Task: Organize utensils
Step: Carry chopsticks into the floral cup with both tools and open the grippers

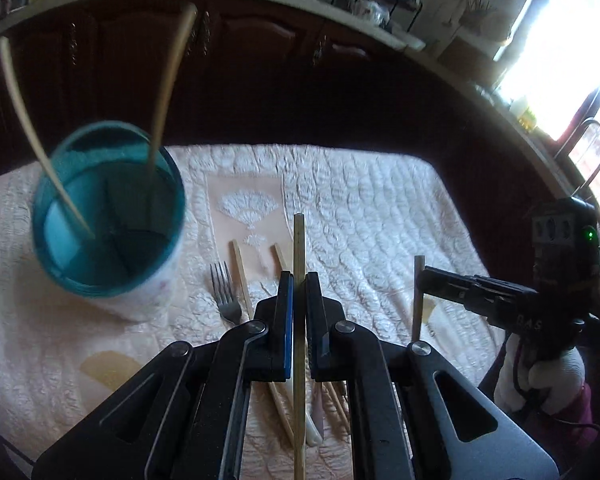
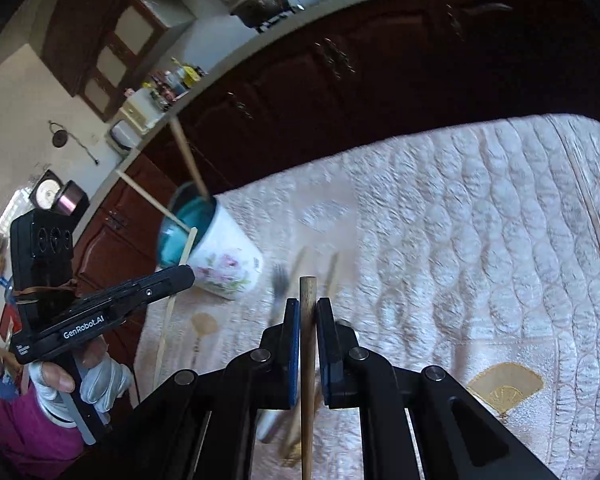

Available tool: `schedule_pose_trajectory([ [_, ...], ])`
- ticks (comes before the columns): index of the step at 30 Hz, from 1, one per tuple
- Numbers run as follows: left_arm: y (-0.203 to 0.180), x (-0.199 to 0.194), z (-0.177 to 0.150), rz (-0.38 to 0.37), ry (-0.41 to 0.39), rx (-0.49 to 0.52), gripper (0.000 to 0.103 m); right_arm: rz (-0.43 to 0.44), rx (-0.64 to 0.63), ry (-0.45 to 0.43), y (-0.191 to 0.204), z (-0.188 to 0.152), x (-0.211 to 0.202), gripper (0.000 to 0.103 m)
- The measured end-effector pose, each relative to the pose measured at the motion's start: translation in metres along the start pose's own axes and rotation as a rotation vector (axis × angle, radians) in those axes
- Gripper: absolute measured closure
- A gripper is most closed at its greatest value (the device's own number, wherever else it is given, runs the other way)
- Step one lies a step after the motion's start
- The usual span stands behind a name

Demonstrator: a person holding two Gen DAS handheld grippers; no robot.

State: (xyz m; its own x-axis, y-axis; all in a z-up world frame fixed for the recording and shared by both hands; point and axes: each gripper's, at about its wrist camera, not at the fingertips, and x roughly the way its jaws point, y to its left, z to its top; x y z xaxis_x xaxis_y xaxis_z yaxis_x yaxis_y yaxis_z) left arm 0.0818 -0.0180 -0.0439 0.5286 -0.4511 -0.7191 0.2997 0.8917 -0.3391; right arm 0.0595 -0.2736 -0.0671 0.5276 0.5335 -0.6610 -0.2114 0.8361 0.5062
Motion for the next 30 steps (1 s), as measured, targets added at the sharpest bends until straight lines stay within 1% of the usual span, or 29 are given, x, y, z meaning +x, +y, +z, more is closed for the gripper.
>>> schedule_pose_trajectory([
  [3,0.006,-0.031,0.007,-0.008,-0.063,0.010,0.099,0.031,-0.049,-0.030,0.029,0.008,-0.012,0.096],
  [6,0.013,-0.056,0.020,0.003,-0.130,0.012,0.099,0.057,-0.110,-0.065,0.059,0.025,-0.022,0.096],
  [9,0.026,-0.077,0.036,0.032,-0.203,0.005,0.099,0.074,-0.159,-0.101,0.085,0.047,-0.025,0.096],
  [13,0.048,-0.096,0.063,0.096,-0.300,-0.023,0.099,0.085,-0.233,-0.142,0.120,0.075,-0.027,0.096],
  [16,0.063,-0.101,0.081,0.157,-0.379,-0.045,0.099,0.085,-0.274,-0.174,0.142,0.096,-0.030,0.096],
  [20,0.084,-0.097,0.101,0.224,-0.452,-0.072,0.099,0.063,-0.303,-0.217,0.164,0.122,-0.020,0.096],
  [25,0.104,-0.085,0.120,0.293,-0.506,-0.081,0.099,0.069,-0.318,-0.230,0.175,0.150,-0.009,0.096],
  [28,0.106,-0.079,0.125,0.342,-0.565,-0.058,0.099,0.044,-0.333,-0.244,0.177,0.163,0.000,0.096],
  [30,0.109,-0.070,0.126,0.371,-0.586,-0.053,0.099,0.034,-0.335,-0.240,0.178,0.169,0.011,0.096],
])
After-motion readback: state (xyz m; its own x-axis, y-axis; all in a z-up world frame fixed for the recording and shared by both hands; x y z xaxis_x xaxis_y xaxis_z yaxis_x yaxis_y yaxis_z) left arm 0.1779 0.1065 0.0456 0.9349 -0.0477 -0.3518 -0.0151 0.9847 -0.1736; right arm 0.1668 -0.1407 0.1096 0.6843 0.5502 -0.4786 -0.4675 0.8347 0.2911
